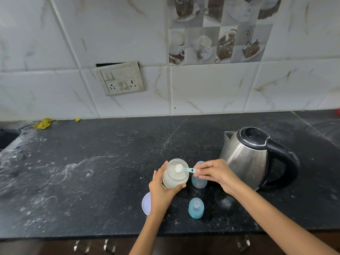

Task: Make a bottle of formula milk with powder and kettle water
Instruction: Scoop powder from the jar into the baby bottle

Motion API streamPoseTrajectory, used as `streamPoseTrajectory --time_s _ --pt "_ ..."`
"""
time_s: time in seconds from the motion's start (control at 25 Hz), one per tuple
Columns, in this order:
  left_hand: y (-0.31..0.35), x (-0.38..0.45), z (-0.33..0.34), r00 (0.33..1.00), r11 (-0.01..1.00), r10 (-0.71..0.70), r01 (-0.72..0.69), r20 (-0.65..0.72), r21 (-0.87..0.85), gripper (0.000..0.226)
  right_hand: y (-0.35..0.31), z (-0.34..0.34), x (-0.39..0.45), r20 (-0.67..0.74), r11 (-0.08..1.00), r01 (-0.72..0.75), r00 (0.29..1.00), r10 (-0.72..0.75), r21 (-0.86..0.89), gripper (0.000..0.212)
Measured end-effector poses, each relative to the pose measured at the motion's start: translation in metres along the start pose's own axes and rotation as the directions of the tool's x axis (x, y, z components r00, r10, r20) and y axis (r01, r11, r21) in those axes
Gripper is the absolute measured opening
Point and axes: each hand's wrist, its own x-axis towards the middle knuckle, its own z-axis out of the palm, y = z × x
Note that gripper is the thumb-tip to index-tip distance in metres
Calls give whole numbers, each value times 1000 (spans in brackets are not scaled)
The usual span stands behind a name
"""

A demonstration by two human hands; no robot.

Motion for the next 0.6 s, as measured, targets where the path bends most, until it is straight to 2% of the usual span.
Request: streamPoseTrajectory --time_s 0.28,0.44,0.6 --pt "0 5 -3 999 998 -28 26 41 49 79 5 13 -2 -119 998 66 991 -67 -12 12" --pt "0 9 -5 993 998 -37 31 108 55 75 2 22 1 -133 984 141 979 -155 -113 14" --pt "0 12 -8 990 997 -40 31 135 64 79 1 20 1 -159 984 143 974 -158 -101 14"
